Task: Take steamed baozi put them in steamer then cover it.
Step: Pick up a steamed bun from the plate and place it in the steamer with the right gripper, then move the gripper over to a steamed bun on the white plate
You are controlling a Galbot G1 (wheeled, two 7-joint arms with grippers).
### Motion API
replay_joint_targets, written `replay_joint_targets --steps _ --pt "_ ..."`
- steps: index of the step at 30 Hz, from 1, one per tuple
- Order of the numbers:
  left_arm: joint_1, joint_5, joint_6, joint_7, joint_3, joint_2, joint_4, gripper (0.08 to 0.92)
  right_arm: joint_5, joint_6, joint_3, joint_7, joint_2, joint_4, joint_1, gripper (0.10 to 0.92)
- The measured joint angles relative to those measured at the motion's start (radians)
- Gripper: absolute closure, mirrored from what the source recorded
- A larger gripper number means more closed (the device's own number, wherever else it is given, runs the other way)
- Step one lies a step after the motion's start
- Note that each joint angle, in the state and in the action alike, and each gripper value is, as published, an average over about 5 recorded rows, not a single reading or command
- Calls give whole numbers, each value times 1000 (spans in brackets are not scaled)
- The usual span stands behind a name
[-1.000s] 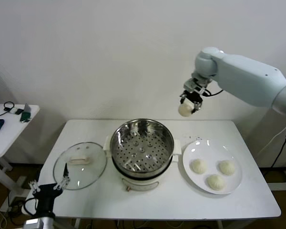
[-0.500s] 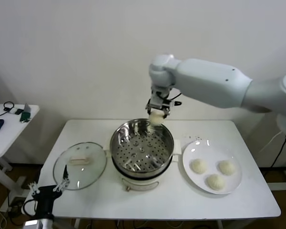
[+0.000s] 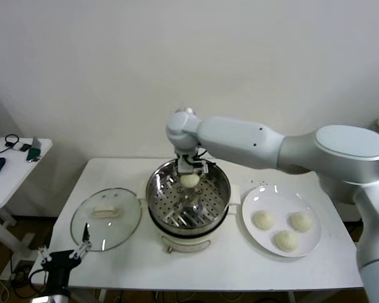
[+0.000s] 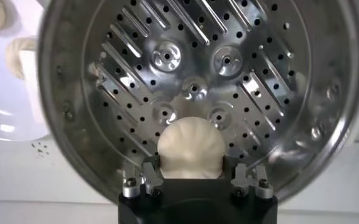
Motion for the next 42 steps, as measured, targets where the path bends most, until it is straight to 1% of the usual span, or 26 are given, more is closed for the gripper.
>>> replay_joint_targets --steps 4,6,12,18,23,27,30,35,39,42 --pt "8 -6 -1 -2 -5 2 0 177 -26 2 5 3 5 -7 -23 349" --pt "11 -9 -2 -2 -6 3 0 177 -36 3 6 5 6 -9 -31 331" --pt "14 -11 -3 -4 -7 3 -1 177 -69 8 20 19 5 -7 -46 215" --pt "14 -12 -3 -6 -7 2 -4 177 -80 11 37 28 -9 5 -40 203" --pt "13 -11 0 -7 -8 1 -9 177 -35 -8 48 19 -41 32 -2 202" --pt "10 -6 3 -7 -4 0 -10 177 45 -39 44 3 -86 58 60 203" --pt "8 -3 5 -7 2 0 -10 177 134 -72 21 -8 -133 76 121 203" --pt "7 -2 5 -8 9 -2 -12 177 343 -149 -55 -7 -230 101 230 203" --pt "12 -3 5 -8 14 -2 -17 177 519 -230 -129 21 -319 118 289 203" --pt "14 -8 5 -7 15 -1 -23 177 620 -301 -172 51 -389 128 312 203"
